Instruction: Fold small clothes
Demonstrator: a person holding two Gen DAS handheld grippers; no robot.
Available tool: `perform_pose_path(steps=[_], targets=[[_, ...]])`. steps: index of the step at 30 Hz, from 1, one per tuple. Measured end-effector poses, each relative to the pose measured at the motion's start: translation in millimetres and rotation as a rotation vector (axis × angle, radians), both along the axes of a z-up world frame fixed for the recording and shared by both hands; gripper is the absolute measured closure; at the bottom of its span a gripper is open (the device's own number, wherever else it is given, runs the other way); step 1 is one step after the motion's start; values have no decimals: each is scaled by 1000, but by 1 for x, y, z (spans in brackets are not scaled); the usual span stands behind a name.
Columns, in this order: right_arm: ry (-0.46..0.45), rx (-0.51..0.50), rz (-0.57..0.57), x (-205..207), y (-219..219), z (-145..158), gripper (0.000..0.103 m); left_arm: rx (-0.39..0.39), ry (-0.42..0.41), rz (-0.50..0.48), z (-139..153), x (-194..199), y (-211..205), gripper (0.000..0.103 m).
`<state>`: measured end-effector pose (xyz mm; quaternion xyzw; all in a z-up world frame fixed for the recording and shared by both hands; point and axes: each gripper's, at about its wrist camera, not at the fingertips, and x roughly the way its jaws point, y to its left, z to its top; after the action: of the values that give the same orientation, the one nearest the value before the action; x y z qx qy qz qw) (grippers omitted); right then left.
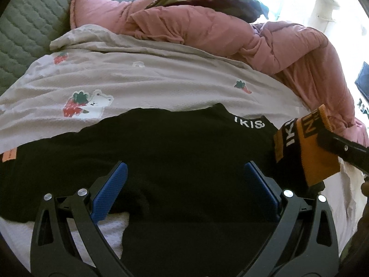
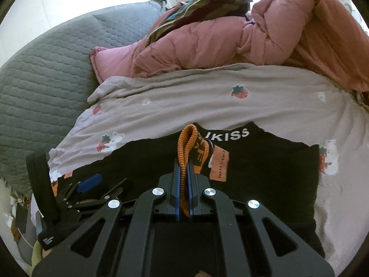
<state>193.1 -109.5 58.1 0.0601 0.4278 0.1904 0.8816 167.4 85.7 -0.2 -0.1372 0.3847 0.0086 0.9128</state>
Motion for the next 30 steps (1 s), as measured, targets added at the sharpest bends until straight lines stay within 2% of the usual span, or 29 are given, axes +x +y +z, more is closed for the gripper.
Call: perform_pose_path(steps=[2,4,5,6,12,16,18,23,24,26,27,28,29,30], targets=[[-9,8,4,0,0,1,94,-18,6,4,-2,1,3,8],[-20,4,0,-2,-3,2,87,-25,13,11,-4,2,5,8],[-24,2,-3,-2,-5,2,78,-28,15,13,-4,2,6,8],[-27,-3,-11,-3,-9,2,75,-38,18,14,-5,2,7,8],[-29,-37,-78,-7,-39,0,71,-104,20,3,-9,2,10,8],[-33,-90,-130,-11,-62,-4,68,-179,47,-24,-19,6,8,9],[-31,-91,-151,-12,-73,-6,67,-189,58,-42,-23,7,2,12],[-24,-81,-204,-18,-98,-12,66,-196,100,-67,-38,12,-12,34],[-21,-81,-206,-19,-101,-14,66,-195,108,-69,-41,14,-14,35],[-18,-86,-212,-19,-106,-17,66,-199,127,-64,-48,19,-17,46],[-16,-85,-215,-19,-109,-18,66,-202,128,-67,-49,21,-19,61],[-15,-86,-217,-18,-110,-19,66,-187,129,-73,-50,24,-24,81],[-14,-86,-220,-18,-111,-20,66,-176,125,-82,-50,25,-27,95],[-12,-88,-224,-18,-113,-22,66,-154,111,-87,-48,26,-31,103]])
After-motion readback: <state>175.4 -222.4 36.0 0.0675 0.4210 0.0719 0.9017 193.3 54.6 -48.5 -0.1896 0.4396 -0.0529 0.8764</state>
